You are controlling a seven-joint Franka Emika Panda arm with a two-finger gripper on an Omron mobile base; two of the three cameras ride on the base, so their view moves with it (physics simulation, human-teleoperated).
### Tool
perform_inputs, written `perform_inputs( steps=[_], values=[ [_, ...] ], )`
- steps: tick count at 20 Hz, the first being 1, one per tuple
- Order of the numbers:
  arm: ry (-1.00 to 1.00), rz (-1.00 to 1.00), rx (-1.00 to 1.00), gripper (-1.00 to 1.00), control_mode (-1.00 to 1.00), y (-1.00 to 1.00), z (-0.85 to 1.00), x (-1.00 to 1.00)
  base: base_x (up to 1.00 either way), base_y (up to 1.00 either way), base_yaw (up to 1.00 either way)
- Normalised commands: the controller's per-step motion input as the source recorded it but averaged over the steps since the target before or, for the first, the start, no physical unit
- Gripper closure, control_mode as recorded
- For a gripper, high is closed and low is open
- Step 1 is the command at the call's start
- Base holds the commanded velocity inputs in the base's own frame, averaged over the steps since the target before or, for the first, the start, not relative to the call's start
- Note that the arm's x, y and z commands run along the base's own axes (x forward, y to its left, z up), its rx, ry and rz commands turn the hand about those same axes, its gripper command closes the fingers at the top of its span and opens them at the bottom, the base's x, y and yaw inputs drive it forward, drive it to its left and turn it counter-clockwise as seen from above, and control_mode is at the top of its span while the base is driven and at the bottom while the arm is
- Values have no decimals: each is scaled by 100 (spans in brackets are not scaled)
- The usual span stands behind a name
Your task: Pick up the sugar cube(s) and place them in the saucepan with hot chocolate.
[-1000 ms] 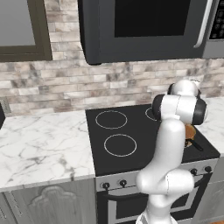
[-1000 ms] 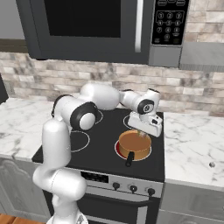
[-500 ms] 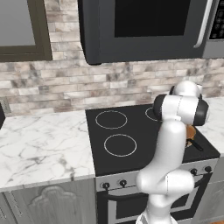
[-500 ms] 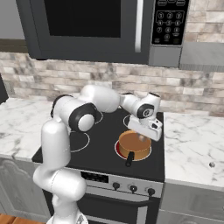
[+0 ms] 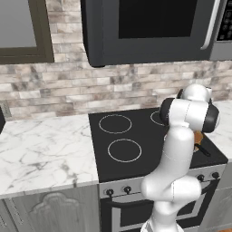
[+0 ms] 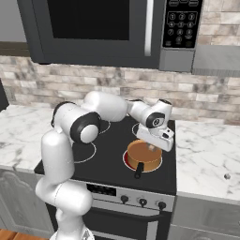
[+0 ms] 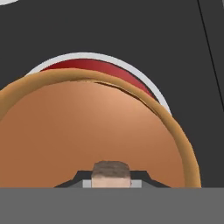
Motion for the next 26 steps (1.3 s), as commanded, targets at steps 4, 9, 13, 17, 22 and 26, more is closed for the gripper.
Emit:
perform_inputs(
  steps=[4, 9, 13, 17, 22, 26],
  values=[
    [0, 0, 0, -100, -100, 0, 0, 0, 0, 0, 0],
    [0, 0, 0, -100, -100, 0, 0, 0, 0, 0, 0],
    [0, 0, 0, -100, -100, 0, 0, 0, 0, 0, 0],
    [-1, 0, 0, -100, -100, 0, 0, -1, 0, 0, 0],
    [-1, 0, 0, -100, -100, 0, 1, 0, 0, 0, 0],
    [-2, 0, 0, -100, -100, 0, 2, 0, 0, 0, 0]
  ],
)
